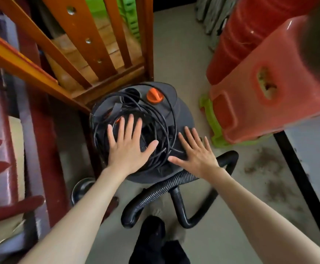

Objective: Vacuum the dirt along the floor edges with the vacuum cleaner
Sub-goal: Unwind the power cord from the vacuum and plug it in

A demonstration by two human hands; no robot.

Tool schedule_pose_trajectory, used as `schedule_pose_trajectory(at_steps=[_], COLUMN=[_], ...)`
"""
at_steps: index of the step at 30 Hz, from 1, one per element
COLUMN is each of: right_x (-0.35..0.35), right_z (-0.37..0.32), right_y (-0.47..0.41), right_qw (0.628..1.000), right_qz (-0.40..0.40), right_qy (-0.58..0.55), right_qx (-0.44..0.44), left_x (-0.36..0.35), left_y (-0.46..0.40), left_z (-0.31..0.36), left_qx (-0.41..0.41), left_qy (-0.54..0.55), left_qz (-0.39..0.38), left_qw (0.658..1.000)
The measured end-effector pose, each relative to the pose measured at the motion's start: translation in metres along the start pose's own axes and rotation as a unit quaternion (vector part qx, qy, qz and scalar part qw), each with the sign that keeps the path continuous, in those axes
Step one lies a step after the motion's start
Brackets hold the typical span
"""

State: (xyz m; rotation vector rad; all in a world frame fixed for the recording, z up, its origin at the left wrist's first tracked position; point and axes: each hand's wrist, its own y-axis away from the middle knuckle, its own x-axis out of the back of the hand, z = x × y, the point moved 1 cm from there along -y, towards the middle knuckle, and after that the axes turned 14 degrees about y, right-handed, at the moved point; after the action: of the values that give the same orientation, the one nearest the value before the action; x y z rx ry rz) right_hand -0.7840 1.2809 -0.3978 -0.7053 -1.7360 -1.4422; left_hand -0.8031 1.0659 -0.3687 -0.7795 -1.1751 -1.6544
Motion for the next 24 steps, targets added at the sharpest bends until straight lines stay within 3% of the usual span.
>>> schedule_pose_trajectory(at_steps=[24], right_x=[-0.089], right_z=[-0.028], right_y=[0.104], right_qw=[0.999], right_qz=[0.016], right_qy=[0.011], right_qx=[-0.027], left_x=[-0.034], left_y=[0.088], left_z=[0.001], left_qx=[-0.052], left_qy=[-0.051], left_qz=[-0.011], left_qw=[0.997])
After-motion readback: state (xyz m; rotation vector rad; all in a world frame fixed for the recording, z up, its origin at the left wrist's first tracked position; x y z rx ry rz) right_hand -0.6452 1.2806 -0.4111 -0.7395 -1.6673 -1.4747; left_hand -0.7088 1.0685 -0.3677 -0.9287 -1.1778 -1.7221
